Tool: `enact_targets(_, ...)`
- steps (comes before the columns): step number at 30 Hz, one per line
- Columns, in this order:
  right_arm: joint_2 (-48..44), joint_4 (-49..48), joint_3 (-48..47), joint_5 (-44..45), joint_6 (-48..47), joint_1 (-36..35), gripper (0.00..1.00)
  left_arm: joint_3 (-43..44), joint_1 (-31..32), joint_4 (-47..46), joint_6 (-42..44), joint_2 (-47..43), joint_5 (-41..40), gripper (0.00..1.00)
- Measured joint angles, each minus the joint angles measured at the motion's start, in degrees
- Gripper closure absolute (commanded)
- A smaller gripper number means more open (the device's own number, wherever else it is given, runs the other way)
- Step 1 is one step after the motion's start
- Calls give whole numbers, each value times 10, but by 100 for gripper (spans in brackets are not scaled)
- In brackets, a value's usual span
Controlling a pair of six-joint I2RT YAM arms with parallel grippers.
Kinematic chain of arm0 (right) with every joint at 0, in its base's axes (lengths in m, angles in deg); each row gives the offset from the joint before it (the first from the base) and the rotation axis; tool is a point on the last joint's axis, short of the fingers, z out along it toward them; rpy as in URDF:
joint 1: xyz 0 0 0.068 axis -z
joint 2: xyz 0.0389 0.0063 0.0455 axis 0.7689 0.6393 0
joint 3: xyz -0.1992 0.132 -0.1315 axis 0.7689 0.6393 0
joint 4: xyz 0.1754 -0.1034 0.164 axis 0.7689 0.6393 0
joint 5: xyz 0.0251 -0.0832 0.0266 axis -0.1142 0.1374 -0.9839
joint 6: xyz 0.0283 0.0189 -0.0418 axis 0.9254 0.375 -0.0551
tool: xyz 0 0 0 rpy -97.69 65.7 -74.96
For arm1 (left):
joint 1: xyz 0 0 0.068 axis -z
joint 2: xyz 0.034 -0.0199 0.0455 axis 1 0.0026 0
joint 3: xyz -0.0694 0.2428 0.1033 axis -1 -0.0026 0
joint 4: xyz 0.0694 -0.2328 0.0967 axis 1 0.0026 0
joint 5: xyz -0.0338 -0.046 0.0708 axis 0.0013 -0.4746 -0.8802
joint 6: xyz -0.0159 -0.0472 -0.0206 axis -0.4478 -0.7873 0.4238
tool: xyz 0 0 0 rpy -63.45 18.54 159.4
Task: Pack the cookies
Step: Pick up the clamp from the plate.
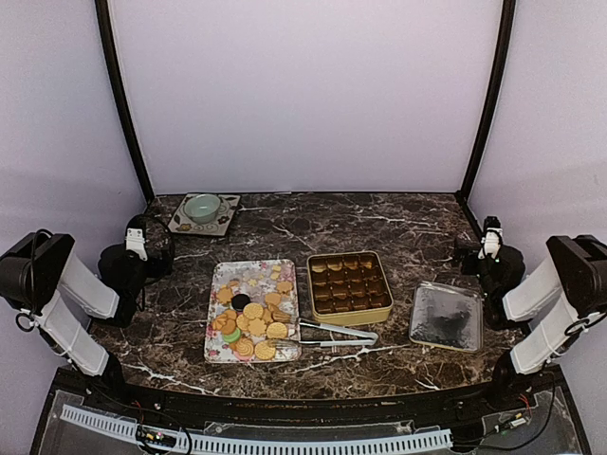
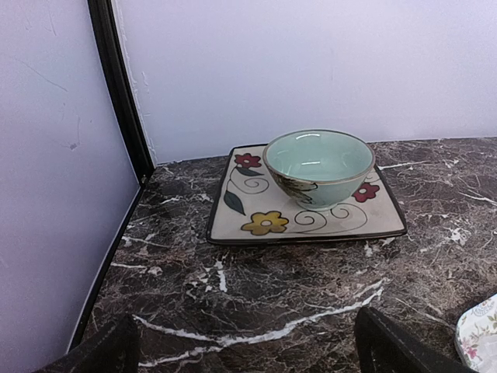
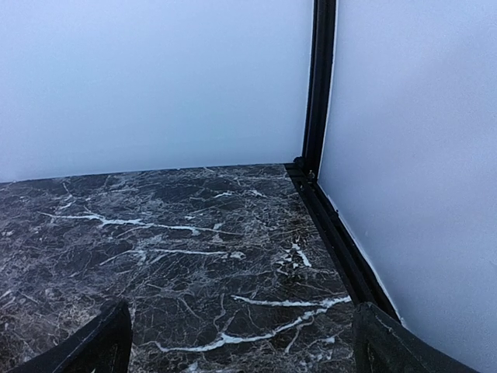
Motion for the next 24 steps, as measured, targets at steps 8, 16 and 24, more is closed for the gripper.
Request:
enact_targets(8,-5,14,-8,71,30,0,1,0,0,0,0,0,0,1)
enact_targets(16,-108,339,-222,159,94,3,1,7,-4,20,0,-1,10,1)
enact_targets(24,-102,653,-424,147,207,7,1,158,-7,240,-2,-51,24,1)
